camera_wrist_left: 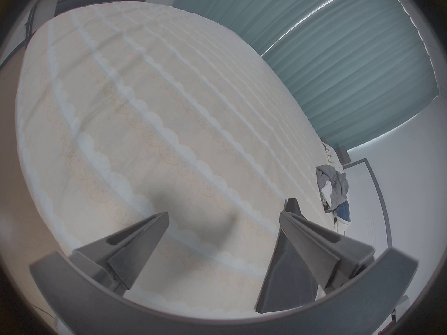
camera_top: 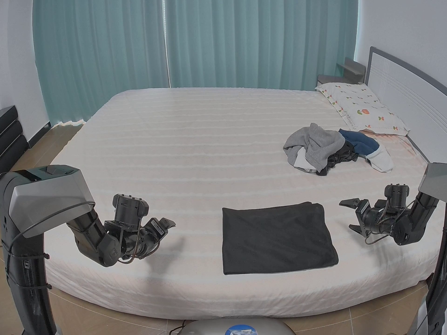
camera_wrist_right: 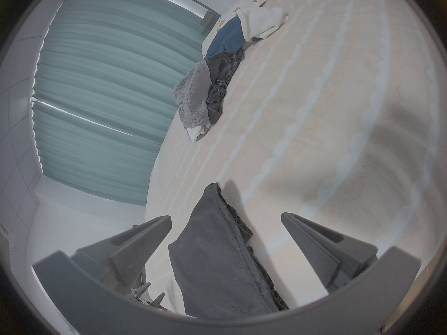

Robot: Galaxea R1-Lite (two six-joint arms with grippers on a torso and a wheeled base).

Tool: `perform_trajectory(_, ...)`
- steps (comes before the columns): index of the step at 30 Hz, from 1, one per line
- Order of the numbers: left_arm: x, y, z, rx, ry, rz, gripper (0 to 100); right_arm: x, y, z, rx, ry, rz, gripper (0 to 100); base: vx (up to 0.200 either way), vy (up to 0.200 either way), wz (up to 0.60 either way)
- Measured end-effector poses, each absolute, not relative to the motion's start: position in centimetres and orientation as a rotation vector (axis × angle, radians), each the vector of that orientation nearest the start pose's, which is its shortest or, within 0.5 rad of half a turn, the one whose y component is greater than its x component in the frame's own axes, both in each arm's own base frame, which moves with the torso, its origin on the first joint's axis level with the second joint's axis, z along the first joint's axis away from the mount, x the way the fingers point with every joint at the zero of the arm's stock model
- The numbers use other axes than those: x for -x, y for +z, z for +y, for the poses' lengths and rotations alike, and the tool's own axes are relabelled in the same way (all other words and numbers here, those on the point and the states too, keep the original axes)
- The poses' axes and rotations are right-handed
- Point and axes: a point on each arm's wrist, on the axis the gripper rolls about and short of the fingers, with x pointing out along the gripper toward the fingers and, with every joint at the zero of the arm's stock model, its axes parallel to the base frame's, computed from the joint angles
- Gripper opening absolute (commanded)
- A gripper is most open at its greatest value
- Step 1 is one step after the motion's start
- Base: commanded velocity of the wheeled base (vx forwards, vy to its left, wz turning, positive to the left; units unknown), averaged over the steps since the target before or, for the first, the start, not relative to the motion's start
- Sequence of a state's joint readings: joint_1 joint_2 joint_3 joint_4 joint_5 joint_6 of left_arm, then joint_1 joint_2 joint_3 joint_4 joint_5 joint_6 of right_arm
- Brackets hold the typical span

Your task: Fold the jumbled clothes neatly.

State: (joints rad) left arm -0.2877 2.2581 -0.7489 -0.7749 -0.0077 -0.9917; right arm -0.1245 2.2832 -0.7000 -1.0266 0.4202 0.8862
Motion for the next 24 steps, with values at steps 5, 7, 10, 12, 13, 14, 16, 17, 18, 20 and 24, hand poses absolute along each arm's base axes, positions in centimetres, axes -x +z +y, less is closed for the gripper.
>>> perform_trajectory(5,-33.88,-0.59,-10.11,0.837,0.099,0.798,100,-35.33,-0.46,-3.51,-1.01,0.029,0.644,100,0.0,-0.2,0.0)
perform_trajectory(7,-33.89,-0.58,-10.15,0.837,0.098,0.798,100,-35.33,-0.54,-3.51,-1.011,0.028,0.646,100,0.0,-0.2,0.0)
perform_trajectory(10,-33.88,-0.58,-10.16,0.837,0.098,0.798,100,-35.33,-0.6,-3.46,-1.011,0.029,0.648,100,0.0,-0.2,0.0)
perform_trajectory(12,-33.9,-0.57,-10.17,0.837,0.097,0.797,100,-35.34,-0.64,-3.45,-1.011,0.029,0.649,100,0.0,-0.2,0.0)
perform_trajectory(13,-33.89,-0.57,-10.19,0.837,0.097,0.798,100,-35.33,-0.65,-3.49,-1.011,0.027,0.649,100,0.0,-0.2,0.0)
perform_trajectory(14,-33.89,-0.57,-10.2,0.837,0.096,0.798,100,-35.33,-0.66,-3.49,-1.011,0.027,0.649,100,0.0,-0.2,0.0)
perform_trajectory(16,-33.89,-0.57,-10.2,0.837,0.096,0.798,100,-35.33,-0.68,-3.46,-1.01,0.028,0.65,100,0.0,-0.2,0.0)
perform_trajectory(17,-33.89,-0.57,-10.19,0.837,0.097,0.798,100,-35.32,-0.69,-3.43,-1.01,0.029,0.651,100,0.0,-0.2,0.0)
perform_trajectory(18,-33.9,-0.57,-10.19,0.837,0.097,0.797,100,-35.32,-0.7,-3.39,-1.01,0.03,0.652,100,0.0,0.0,0.0)
perform_trajectory(20,-33.9,-0.57,-10.19,0.836,0.096,0.796,100,-35.32,-0.69,-3.38,-1.009,0.03,0.652,100,0.0,0.0,0.0)
perform_trajectory(24,-33.95,-0.52,-10.07,0.837,0.099,0.793,100,-35.28,-0.71,-3.38,-1.008,0.03,0.652,100,0.0,0.0,0.0)
